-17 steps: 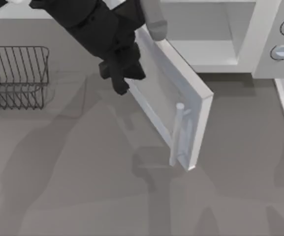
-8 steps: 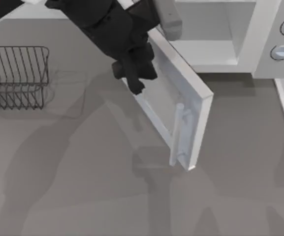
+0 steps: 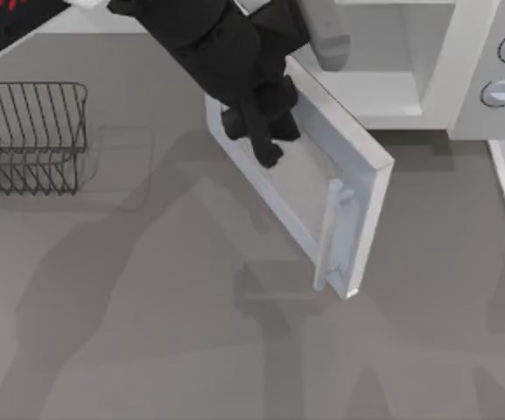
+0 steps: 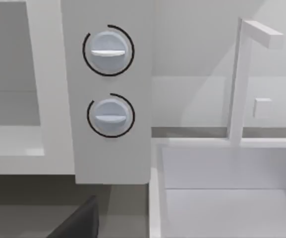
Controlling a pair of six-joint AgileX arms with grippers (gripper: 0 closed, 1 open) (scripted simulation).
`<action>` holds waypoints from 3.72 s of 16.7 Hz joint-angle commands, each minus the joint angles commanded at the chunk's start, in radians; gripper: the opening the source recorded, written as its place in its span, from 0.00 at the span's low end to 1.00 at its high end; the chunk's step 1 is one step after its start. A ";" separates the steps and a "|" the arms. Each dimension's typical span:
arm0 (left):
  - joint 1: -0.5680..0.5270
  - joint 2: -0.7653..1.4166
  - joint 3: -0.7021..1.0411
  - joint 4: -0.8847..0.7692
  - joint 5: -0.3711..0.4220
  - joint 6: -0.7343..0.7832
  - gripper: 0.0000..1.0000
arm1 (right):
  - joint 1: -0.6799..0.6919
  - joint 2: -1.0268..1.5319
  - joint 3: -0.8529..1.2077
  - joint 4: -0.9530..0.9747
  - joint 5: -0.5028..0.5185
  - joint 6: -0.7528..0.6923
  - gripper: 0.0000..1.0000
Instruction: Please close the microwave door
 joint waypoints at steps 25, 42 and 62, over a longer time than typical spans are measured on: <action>-0.074 0.085 0.088 -0.021 -0.025 -0.082 0.00 | 0.000 0.000 0.000 0.000 0.000 0.000 1.00; -0.116 0.140 0.158 -0.053 -0.025 -0.102 0.00 | 0.000 0.000 0.000 0.000 0.000 0.000 1.00; -0.148 0.198 0.274 -0.049 -0.054 -0.149 0.00 | 0.000 0.000 0.000 0.000 0.000 0.000 1.00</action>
